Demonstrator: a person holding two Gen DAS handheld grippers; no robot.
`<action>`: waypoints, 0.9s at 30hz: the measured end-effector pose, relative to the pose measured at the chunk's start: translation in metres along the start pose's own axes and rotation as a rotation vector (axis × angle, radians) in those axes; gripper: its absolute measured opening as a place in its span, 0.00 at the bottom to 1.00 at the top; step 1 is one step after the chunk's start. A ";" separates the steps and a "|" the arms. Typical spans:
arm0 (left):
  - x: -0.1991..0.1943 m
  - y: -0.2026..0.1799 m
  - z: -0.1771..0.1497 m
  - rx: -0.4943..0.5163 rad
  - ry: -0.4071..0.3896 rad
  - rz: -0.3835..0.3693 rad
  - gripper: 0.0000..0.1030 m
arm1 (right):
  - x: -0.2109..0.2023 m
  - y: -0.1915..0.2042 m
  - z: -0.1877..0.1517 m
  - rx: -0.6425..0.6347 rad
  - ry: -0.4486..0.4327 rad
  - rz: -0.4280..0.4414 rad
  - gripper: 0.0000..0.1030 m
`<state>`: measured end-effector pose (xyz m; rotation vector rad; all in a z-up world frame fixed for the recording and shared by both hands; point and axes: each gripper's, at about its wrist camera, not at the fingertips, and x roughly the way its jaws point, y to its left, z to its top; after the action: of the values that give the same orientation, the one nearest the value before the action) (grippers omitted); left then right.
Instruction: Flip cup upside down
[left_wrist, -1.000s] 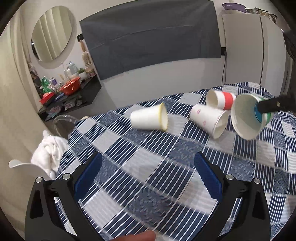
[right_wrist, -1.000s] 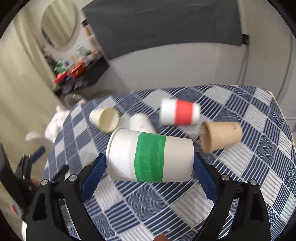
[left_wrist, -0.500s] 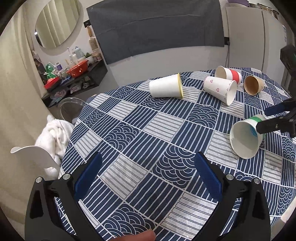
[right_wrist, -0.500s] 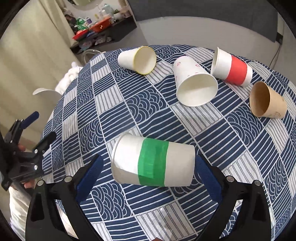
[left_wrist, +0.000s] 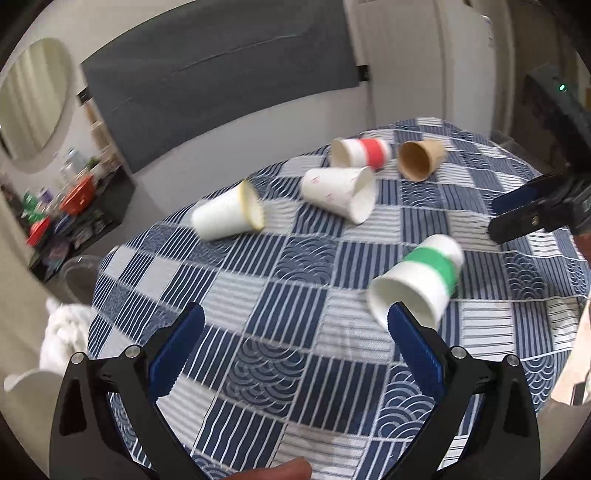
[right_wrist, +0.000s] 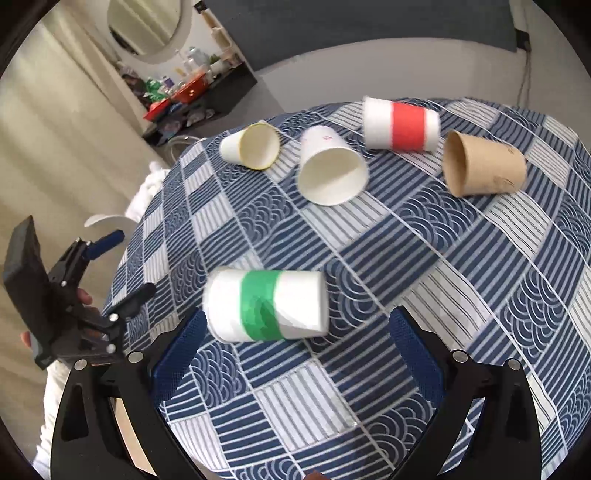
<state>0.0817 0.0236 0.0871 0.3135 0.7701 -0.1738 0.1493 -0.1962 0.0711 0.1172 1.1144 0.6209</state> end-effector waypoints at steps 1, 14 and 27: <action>0.001 -0.004 0.005 0.024 -0.002 -0.007 0.94 | -0.002 -0.006 -0.002 0.007 0.001 -0.001 0.92; 0.049 -0.087 0.041 0.515 0.080 -0.029 0.94 | 0.000 -0.053 -0.032 -0.025 0.037 -0.059 0.92; 0.077 -0.136 0.059 0.724 0.296 -0.172 0.94 | 0.004 -0.048 -0.056 -0.156 0.060 -0.105 0.92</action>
<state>0.1378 -0.1272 0.0433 0.9748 1.0115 -0.5820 0.1212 -0.2459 0.0240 -0.0943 1.1187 0.6183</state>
